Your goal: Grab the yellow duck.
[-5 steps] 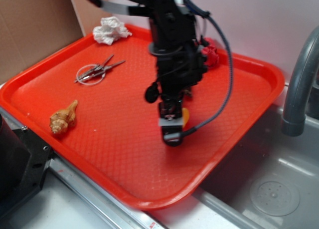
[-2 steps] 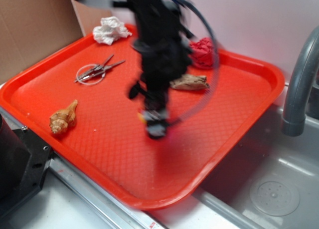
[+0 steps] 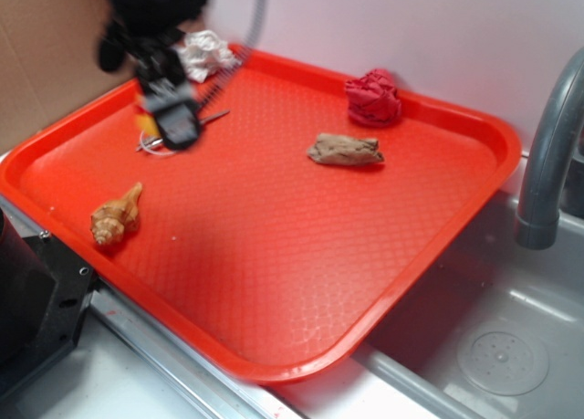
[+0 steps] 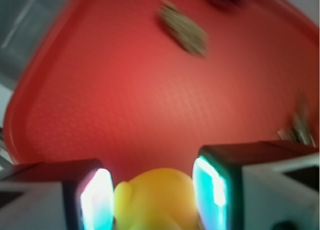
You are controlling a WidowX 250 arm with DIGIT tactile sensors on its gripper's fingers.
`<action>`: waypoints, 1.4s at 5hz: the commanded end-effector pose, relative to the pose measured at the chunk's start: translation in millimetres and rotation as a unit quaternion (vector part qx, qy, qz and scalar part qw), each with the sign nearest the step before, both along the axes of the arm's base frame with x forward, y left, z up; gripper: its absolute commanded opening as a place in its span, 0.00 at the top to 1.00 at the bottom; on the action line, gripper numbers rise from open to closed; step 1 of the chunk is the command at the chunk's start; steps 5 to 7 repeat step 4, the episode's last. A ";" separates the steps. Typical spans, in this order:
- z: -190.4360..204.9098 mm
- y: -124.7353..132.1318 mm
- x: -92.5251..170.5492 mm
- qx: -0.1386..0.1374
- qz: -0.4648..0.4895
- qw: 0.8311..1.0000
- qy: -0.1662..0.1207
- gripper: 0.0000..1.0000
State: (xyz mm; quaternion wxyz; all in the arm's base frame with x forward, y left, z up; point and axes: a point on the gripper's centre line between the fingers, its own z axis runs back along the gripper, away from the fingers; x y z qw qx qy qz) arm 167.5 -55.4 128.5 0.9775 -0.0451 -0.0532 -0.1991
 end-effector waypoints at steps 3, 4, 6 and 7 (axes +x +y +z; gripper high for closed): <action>75.6 43.1 17.5 0.000 0.313 0.950 -0.001 1.00; 78.4 32.5 12.4 -0.007 0.299 0.954 -0.002 1.00; 78.4 32.5 12.4 -0.007 0.299 0.954 -0.002 1.00; 78.4 32.5 12.4 -0.007 0.299 0.954 -0.002 1.00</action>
